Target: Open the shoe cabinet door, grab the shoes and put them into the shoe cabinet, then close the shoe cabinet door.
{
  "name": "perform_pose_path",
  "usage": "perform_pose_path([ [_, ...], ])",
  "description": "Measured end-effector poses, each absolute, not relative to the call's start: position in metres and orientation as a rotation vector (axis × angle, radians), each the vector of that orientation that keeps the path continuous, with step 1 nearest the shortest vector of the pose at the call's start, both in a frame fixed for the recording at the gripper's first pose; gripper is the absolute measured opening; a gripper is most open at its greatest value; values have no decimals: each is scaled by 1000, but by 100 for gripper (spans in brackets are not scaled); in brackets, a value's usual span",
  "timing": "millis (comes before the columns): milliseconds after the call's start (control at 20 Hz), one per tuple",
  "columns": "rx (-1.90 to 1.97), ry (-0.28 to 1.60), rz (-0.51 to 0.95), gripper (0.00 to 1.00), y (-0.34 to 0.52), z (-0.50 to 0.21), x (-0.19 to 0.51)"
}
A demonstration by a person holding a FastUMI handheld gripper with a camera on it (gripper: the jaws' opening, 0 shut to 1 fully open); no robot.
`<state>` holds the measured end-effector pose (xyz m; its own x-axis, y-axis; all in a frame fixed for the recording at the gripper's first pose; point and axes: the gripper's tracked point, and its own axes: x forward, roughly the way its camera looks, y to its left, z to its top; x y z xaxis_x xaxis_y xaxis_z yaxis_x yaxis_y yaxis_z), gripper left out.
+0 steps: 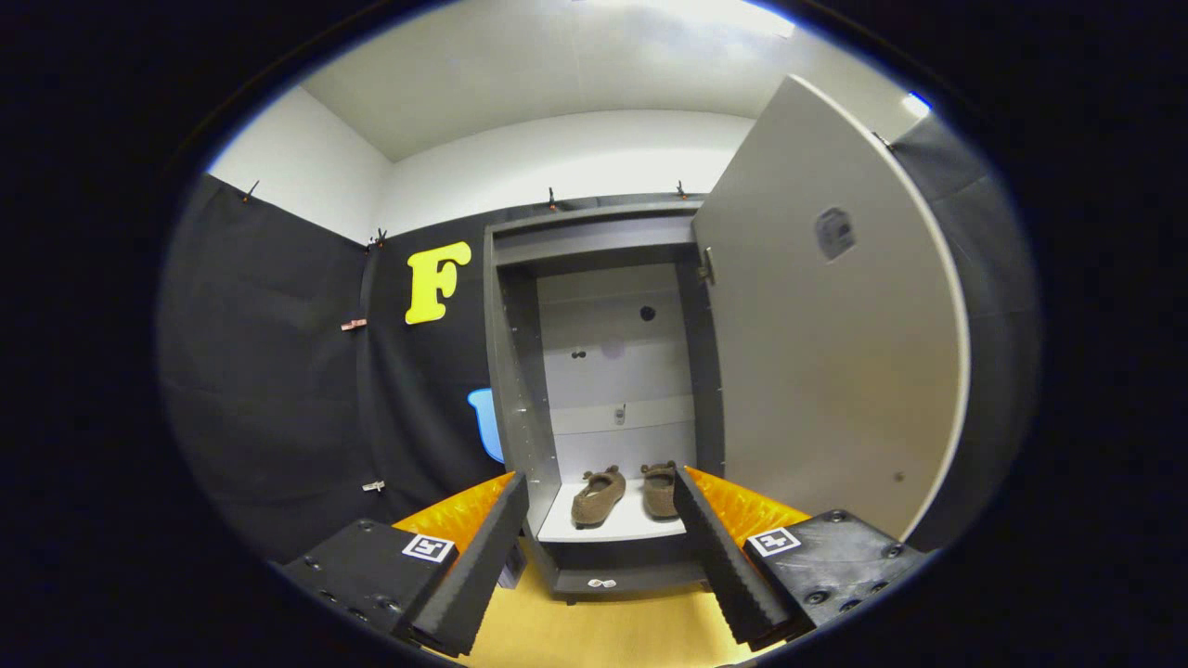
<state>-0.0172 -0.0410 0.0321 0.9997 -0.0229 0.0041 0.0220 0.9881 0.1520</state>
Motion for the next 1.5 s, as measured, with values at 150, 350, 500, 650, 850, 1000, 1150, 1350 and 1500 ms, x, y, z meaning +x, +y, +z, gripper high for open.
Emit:
perform_pose_path([
  [150,131,-10,-54,98,-87,40,-57],
  [350,75,-21,-98,98,-156,47,-105],
  [500,57,-60,-119,98,-198,52,-126],
  [650,39,-56,-135,98,-233,43,-126],
  [850,49,-52,-107,98,-260,31,-108],
  [1000,79,9,-111,98,-284,4,-84],
  [1150,84,77,-72,98,-286,-20,-62],
  [1350,111,148,-30,96,-280,-40,-47],
  [1500,136,165,-11,97,-269,-47,-43],
])
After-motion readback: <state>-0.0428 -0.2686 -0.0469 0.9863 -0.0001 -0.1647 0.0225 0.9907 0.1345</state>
